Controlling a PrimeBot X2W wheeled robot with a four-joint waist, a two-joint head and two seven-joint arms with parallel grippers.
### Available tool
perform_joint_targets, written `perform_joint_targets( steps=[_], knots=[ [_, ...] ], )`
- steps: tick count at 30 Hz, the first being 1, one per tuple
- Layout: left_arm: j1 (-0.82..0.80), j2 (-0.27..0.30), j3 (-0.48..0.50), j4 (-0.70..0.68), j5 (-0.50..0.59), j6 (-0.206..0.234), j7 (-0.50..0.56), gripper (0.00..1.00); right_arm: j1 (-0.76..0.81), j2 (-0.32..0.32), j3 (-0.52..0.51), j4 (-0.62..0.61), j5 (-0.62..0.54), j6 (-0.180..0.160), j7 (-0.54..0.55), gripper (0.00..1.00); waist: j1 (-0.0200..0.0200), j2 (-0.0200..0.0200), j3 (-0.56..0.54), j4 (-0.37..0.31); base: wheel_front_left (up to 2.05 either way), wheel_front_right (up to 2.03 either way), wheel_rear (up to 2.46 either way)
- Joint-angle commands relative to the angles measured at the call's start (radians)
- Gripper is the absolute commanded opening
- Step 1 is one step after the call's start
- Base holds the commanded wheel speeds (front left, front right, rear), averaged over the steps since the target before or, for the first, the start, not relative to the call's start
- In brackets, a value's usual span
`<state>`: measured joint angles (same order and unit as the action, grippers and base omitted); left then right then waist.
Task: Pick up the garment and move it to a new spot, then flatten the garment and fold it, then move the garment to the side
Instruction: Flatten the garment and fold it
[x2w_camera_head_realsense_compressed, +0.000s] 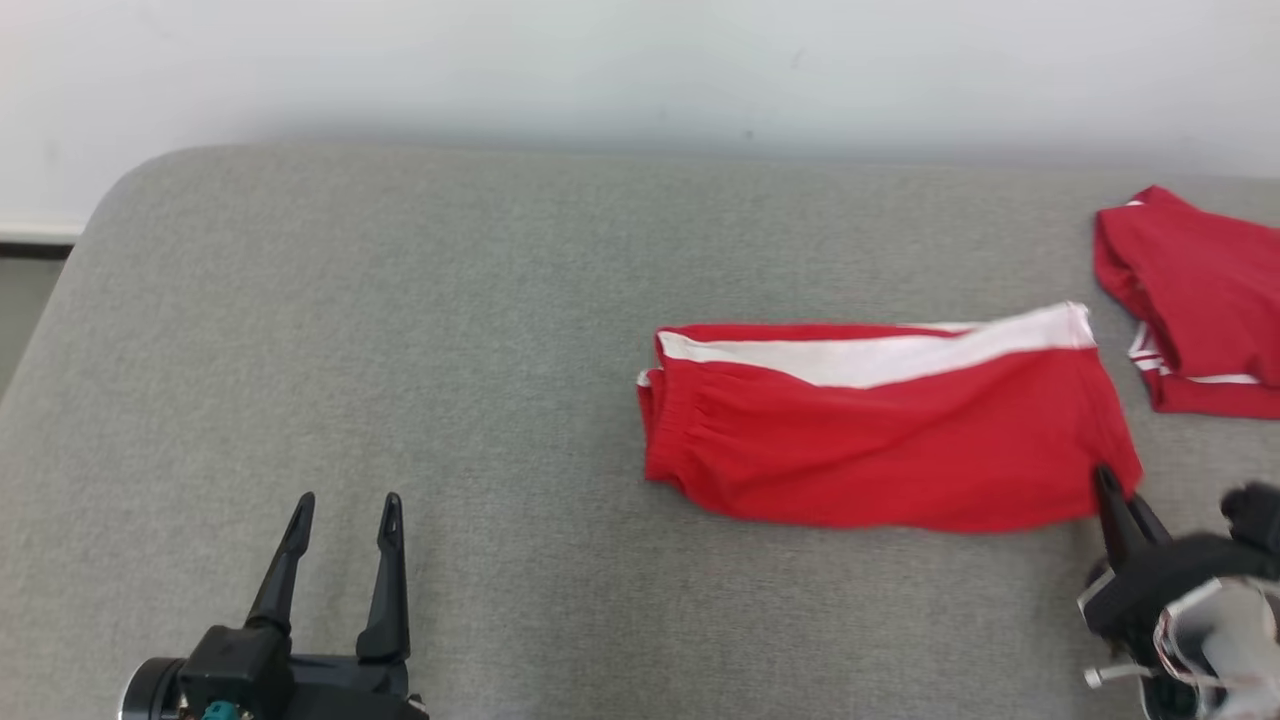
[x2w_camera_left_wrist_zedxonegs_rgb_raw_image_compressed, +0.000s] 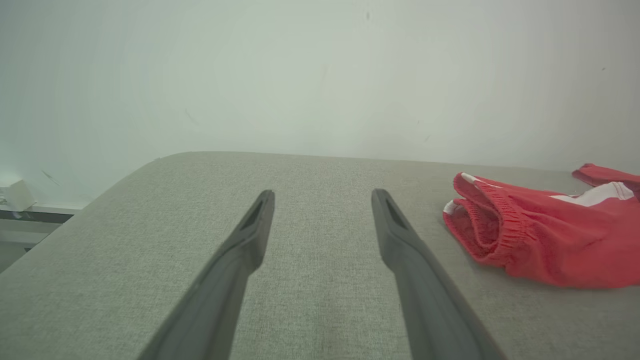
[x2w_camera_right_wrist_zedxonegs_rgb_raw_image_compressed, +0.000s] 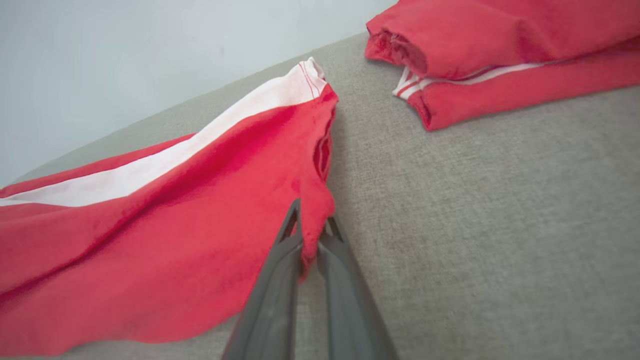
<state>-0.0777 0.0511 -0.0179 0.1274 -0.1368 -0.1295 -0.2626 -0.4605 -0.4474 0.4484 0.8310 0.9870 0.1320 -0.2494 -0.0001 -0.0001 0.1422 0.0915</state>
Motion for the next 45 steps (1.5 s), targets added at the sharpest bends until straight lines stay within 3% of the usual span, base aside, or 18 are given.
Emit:
perform_joint_targets(
  steps=[1,11,20,27,36,45],
  knots=[
    [0.021,-0.001,0.006,-0.001,0.01,0.0,-0.003,1.0,0.038,-0.015,-0.011,-0.015,0.008,-0.003,-0.008,0.0,0.0001,0.0001,-0.021,-0.024,0.0,0.0,0.0],
    [0.067,0.012,0.054,-0.009,0.022,0.001,-0.003,1.0,0.253,-0.048,-0.14,-0.131,0.007,-0.003,-0.016,0.0,0.0001,0.0001,-0.066,-0.051,0.0,0.0,0.0],
    [0.099,0.008,0.078,-0.021,0.034,0.001,-0.003,1.0,0.287,-0.03,-0.211,-0.201,-0.09,-0.003,-0.016,0.0,0.0001,0.0001,-0.085,-0.064,0.0,0.0,0.0],
    [0.094,0.006,0.078,-0.015,0.035,0.001,-0.003,1.0,0.259,0.024,-0.215,-0.337,-0.213,-0.003,0.003,0.0,0.0001,0.0001,-0.095,-0.065,0.0,0.0,0.0],
    [0.081,0.004,0.067,-0.017,0.036,0.001,-0.003,1.0,0.253,0.135,-0.166,-0.53,-0.348,-0.003,0.119,0.0,0.0001,0.0001,-0.096,-0.036,0.0,0.0,0.0],
    [0.054,0.002,0.059,-0.011,0.025,0.001,-0.003,1.0,0.244,0.195,-0.091,-0.565,-0.415,-0.003,0.196,0.0,0.0001,0.0001,-0.073,0.01,0.0,0.0,0.0]
  ],
)
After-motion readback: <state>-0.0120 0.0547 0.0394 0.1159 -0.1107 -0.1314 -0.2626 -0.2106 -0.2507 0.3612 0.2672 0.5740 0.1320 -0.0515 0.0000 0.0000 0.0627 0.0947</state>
